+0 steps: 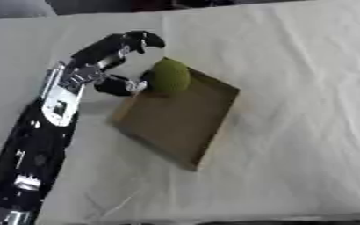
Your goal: Pick up objects on the table and place them in the box.
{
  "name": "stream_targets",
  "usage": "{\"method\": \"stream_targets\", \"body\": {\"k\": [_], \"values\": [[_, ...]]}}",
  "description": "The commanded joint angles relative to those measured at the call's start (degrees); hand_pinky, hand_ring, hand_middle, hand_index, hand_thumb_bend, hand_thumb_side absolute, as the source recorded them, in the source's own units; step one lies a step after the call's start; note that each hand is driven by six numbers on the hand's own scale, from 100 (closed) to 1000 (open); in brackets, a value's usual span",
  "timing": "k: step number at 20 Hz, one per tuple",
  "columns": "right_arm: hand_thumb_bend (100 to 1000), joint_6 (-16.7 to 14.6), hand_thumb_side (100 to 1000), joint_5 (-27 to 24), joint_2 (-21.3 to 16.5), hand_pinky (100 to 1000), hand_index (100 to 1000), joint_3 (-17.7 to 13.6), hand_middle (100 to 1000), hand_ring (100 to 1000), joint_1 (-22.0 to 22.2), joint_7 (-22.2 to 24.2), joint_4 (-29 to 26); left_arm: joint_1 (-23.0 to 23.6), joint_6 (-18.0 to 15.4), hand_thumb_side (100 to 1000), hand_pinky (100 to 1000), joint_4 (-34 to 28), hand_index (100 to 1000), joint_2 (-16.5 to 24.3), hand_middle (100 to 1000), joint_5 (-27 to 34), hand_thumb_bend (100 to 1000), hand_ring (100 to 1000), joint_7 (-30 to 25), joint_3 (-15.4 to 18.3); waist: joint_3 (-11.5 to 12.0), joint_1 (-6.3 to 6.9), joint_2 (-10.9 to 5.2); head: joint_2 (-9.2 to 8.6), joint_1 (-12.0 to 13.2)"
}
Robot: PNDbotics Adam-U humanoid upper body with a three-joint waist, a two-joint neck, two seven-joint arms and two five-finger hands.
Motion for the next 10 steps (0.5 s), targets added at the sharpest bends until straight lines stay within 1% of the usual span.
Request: {"method": "stream_targets", "body": {"k": [1, 4, 6, 8, 10], "values": [[100, 0.1, 351, 0.6, -1.7, 768, 779, -0.2, 729, 703, -0.5, -0.5, -1.4, 0.7, 3.9, 137, 646, -7.0, 849, 4.5, 775, 6.9, 100, 821, 4.8, 3.3, 0.3, -0.36, -1.38, 0.11, -0.5], [100, 0.1, 348, 0.9, -2.0, 767, 778, -0.2, 729, 703, -0.3, -0.7, -1.6, 4.0, 9.2, 158, 634, -11.7, 822, 8.4, 757, 13.7, 100, 824, 9.3, 7.6, 1.0, -0.36, -1.55, 0.15, -1.3], [100, 0.1, 347, 1.1, -2.1, 767, 778, -0.2, 729, 702, -0.3, -0.9, -1.7, 6.3, 12.5, 170, 619, -14.5, 810, 10.8, 743, 17.7, 100, 805, 12.7, 10.8, 1.4, -0.36, -1.6, 0.13, -1.7], [100, 0.1, 346, 1.2, -2.1, 766, 778, -0.2, 728, 702, -0.3, -1.0, -1.8, 8.7, 15.3, 187, 605, -17.1, 807, 13.1, 732, 21.8, 100, 785, 17.1, 14.1, 1.7, -0.37, -1.64, 0.01, -2.1], [100, 0.2, 345, 1.3, -2.3, 766, 778, -0.2, 728, 702, -0.3, -1.2, -1.9, 11.1, 17.5, 224, 595, -19.2, 807, 14.8, 727, 25.9, 100, 774, 21.4, 16.8, 1.9, -0.41, -1.66, -0.09, -2.5]]}}
